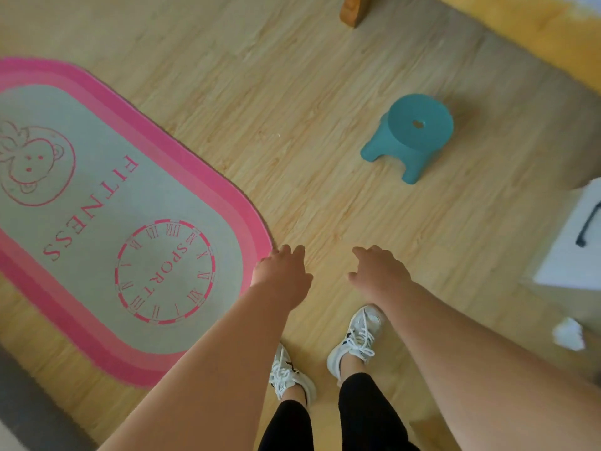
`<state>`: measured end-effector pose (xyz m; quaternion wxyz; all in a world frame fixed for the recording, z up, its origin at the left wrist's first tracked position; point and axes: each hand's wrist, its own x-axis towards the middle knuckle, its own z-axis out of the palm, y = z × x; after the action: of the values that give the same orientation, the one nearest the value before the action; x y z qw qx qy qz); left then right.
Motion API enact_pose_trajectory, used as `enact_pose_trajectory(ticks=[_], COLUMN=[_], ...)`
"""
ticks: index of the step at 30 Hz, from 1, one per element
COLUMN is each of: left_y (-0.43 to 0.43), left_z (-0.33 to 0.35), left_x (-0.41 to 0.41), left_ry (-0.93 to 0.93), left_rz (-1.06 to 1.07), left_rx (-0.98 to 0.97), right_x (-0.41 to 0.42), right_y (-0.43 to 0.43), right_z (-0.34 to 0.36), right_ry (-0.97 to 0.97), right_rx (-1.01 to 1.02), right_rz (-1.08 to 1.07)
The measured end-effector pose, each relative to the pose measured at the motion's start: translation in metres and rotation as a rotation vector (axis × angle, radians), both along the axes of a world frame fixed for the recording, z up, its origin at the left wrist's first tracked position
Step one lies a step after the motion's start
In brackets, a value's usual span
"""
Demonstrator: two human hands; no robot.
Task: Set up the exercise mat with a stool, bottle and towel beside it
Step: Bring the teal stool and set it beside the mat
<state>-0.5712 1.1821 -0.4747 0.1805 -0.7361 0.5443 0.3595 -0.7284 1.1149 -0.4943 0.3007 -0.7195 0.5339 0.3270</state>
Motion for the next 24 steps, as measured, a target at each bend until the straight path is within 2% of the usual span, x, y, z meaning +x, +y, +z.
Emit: enact_pose_trajectory(ticks=[4,12,18,24], left_y=[-0.052,-0.127,-0.174,-0.262], left_z=[0.007,0.007,0.001,-0.018], left_x=[-0.049,-0.114,-0.131,-0.126], left_ry=[0.016,0.071,0.087,0.104], left_rz=[-0.064,0.01,-0.004,-0.044], left_rx=[-0.004,-0.009,0.01,-0.011], right_x=[-0.051,-0.127,-0.145,-0.138], right_y=[-0.034,-0.108,-0.158,-0.228], right_z=[0.005,0.01,0.014,-0.001], right_ry=[-0.004,0.004,-0.009,-0.028], right_rx=[-0.023,-0.043,-0.052,-0.088], right_rz=[-0.104,-0.27,-0.378,-0.478])
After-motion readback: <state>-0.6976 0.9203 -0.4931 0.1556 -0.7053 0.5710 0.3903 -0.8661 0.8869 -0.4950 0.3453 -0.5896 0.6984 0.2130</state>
